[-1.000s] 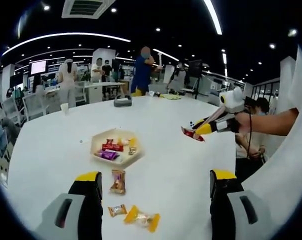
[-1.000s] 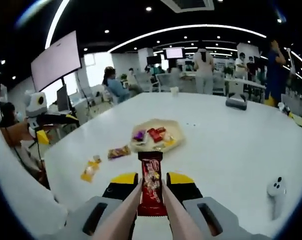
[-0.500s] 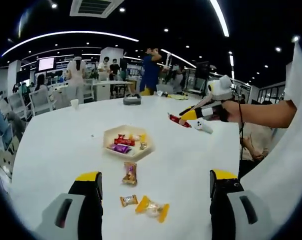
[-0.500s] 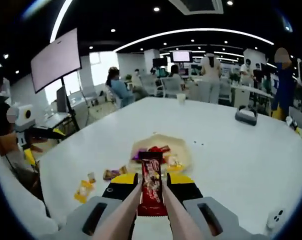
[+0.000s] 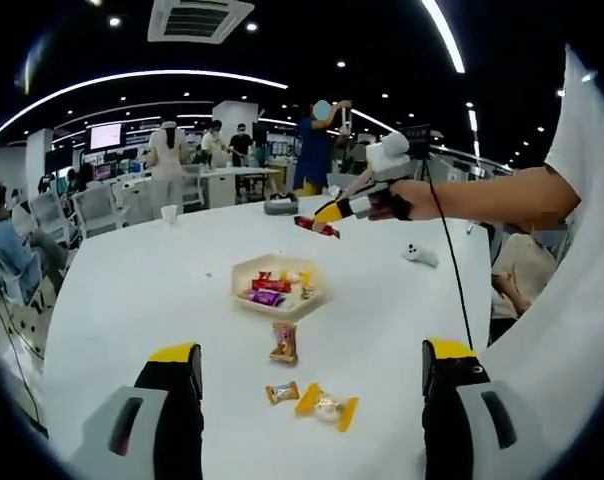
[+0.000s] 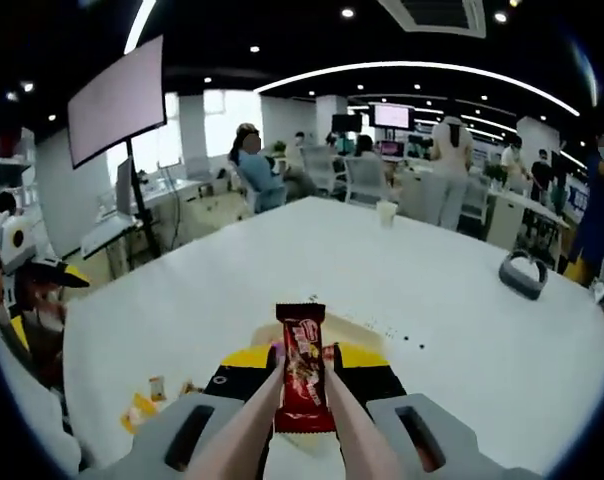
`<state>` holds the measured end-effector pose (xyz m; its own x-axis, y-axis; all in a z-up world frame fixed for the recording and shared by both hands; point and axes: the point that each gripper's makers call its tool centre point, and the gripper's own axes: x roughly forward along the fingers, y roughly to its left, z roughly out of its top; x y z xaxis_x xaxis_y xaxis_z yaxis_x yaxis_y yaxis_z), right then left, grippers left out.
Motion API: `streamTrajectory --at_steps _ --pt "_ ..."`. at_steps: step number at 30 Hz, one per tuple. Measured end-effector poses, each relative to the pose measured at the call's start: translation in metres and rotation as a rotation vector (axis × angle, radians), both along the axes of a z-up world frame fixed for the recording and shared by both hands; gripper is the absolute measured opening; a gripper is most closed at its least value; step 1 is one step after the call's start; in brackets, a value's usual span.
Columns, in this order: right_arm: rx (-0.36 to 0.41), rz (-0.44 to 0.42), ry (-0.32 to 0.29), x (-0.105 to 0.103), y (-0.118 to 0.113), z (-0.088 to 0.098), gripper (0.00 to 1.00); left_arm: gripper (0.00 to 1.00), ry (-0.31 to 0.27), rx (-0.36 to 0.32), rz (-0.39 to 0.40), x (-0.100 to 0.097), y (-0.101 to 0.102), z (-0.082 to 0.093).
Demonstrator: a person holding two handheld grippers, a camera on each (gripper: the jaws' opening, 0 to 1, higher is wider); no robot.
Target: Place the target food into the container with the food tongs after gripping and lifting it, then release it inside without dropping or visibly crushing the food.
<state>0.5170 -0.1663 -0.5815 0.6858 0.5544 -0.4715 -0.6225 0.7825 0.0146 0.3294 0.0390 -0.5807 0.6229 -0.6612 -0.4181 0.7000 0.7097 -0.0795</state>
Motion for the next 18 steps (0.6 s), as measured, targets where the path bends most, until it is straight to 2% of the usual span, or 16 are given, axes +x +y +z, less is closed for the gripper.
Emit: streamTrajectory --at_steps 5,10,13,18 --pt "-0.014 0.002 0.003 0.017 0.0 -0.001 0.22 0.92 0.003 -0.006 -0.008 0.0 -0.001 0.001" --pt "-0.033 -0.026 0.013 0.041 -0.008 -0.004 0.22 0.91 0.011 -0.001 0.003 0.001 0.0 0.0" --pt "-0.05 -0.042 0.018 0.054 -0.014 -0.006 0.22 0.89 -0.014 0.009 0.003 0.0 0.002 0.0" --pt "-0.068 -0.029 0.028 0.061 -0.014 -0.011 0.22 0.91 -0.01 0.014 0.025 -0.002 0.008 -0.002"
